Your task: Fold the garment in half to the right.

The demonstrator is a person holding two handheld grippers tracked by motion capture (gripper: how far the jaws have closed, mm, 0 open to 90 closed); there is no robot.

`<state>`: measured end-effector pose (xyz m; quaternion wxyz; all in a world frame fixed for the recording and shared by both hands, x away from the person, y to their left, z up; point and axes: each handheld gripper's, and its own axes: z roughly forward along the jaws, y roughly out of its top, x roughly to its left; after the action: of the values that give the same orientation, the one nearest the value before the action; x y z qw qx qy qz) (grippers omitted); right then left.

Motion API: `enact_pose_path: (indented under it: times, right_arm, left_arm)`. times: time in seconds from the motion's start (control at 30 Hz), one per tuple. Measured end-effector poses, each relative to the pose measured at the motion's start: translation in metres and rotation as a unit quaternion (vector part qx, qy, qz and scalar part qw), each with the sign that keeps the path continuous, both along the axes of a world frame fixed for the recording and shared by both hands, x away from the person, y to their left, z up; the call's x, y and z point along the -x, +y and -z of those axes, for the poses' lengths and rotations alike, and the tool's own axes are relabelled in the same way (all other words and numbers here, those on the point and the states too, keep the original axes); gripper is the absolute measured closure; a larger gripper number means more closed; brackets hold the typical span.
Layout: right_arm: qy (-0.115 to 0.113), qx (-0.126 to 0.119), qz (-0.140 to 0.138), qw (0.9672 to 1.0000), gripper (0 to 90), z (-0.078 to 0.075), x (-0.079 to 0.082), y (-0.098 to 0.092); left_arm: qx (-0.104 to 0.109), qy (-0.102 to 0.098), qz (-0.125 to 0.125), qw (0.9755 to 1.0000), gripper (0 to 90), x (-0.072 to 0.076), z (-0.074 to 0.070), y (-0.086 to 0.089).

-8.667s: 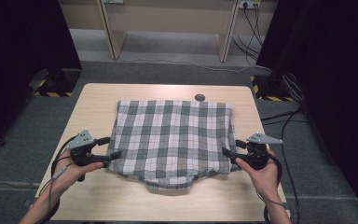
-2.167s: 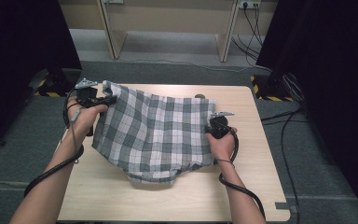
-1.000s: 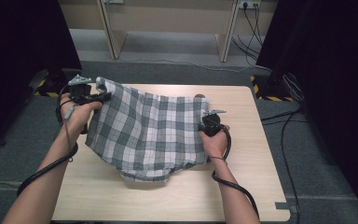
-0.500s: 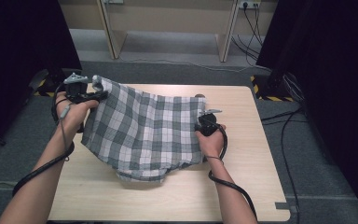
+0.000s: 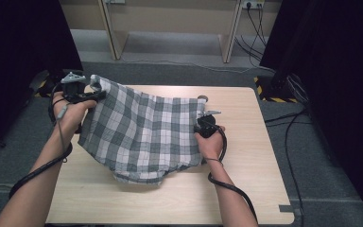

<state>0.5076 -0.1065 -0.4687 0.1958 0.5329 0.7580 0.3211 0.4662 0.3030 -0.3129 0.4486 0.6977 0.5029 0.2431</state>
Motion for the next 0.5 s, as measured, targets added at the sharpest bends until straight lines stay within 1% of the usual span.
enact_pose_path:
  times: [0.5]
  right_arm:
    - [0.0, -0.001, -0.007, 1.0, 71.2, 0.0003, -0.0001, 0.0099]
  left_arm:
    - [-0.003, -0.002, -0.004, 1.0, 85.1, 0.0013, -0.0038, 0.0058]
